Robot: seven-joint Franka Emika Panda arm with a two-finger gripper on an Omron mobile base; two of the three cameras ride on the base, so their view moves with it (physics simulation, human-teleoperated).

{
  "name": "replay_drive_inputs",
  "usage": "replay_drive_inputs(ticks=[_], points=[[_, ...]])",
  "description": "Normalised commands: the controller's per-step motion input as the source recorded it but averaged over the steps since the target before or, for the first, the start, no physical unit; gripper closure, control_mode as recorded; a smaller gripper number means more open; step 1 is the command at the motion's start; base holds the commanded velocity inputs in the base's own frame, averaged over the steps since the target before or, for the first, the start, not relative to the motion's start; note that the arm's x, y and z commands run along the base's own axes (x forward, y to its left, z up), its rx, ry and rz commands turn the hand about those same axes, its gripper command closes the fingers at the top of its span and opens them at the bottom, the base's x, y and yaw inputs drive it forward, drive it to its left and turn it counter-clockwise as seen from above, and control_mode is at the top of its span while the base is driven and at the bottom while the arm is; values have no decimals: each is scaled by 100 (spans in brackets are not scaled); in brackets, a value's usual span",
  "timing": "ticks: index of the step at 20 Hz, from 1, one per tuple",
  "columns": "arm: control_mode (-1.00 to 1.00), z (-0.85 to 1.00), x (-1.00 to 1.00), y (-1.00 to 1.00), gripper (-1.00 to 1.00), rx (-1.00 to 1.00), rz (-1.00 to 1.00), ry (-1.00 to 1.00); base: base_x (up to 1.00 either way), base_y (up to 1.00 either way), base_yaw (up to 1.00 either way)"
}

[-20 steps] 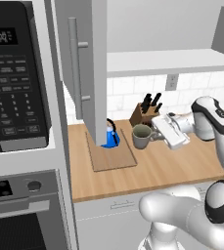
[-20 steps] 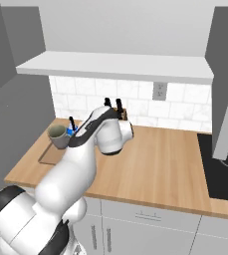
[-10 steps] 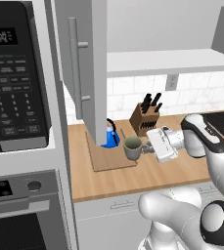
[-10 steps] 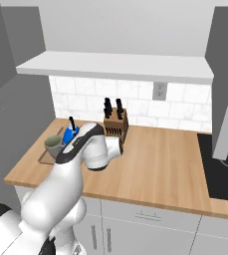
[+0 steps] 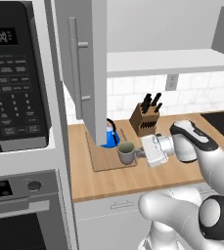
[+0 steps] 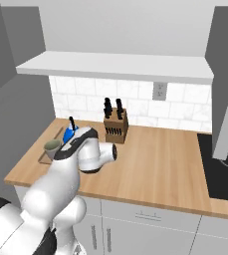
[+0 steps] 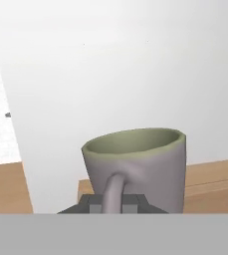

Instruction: Pick the kettle from the counter and place it on the tray. Then pick the mug from the cabinet and place it on the tray. Then close the cabinet doors.

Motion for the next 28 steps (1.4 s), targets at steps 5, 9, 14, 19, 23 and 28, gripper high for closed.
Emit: replay_drive_inputs(ticks=[5, 9, 14, 19, 23, 28], points=[[-100, -17, 33, 13, 100, 0, 0, 0, 0, 0, 0], [-100, -14, 34, 4, 100, 0, 0, 1, 0, 0, 0], [-100, -16, 33, 3, 100, 0, 0, 1, 0, 0, 0], [-100, -25, 28, 1, 100, 0, 0, 1, 0, 0, 0], [-100, -26, 20, 7, 100, 0, 0, 0, 0, 0, 0], [-100, -26, 22, 5, 100, 0, 0, 0, 0, 0, 0]])
